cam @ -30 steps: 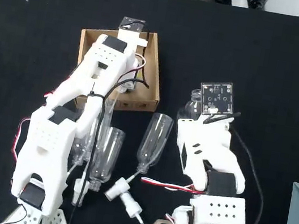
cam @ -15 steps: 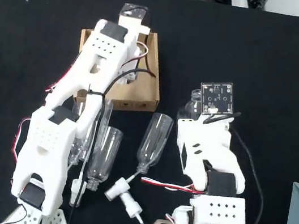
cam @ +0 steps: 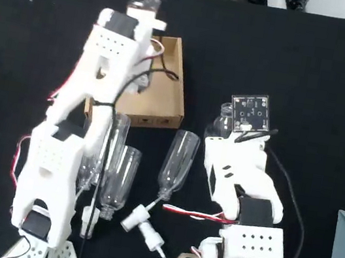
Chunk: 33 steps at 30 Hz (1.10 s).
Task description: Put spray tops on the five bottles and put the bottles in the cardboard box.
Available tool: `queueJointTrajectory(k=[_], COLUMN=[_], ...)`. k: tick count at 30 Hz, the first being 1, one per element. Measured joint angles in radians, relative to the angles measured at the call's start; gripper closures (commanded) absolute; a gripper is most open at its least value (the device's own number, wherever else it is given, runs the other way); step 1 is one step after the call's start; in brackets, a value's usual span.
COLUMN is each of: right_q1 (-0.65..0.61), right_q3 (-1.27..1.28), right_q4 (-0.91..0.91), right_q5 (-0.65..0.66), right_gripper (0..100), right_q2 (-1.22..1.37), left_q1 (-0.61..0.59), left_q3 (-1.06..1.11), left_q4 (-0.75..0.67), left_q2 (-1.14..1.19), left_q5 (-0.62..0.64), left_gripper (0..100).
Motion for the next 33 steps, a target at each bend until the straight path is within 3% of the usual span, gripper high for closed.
queueJointTrajectory(k=[14,23,33], right_q1=[0.000,0.000,0.000], right_q3=[0.064,0.075,0.075], right_q4=[-0.069,-0.092,-0.092], right_q5=[0.000,0.000,0.000], right_gripper=[88.5,88.5,88.5], right_q2=[0.000,0.000,0.000], left_q1=[-0.129,-0.150,-0.315], left_q3=[0.008,0.207,0.384], left_q4=[0.009,0.009,-0.018], left_q2=[-0.029,-0.244,-0.315], left_q5=[0.000,-0.015,-0.114], left_gripper=[97,97,97])
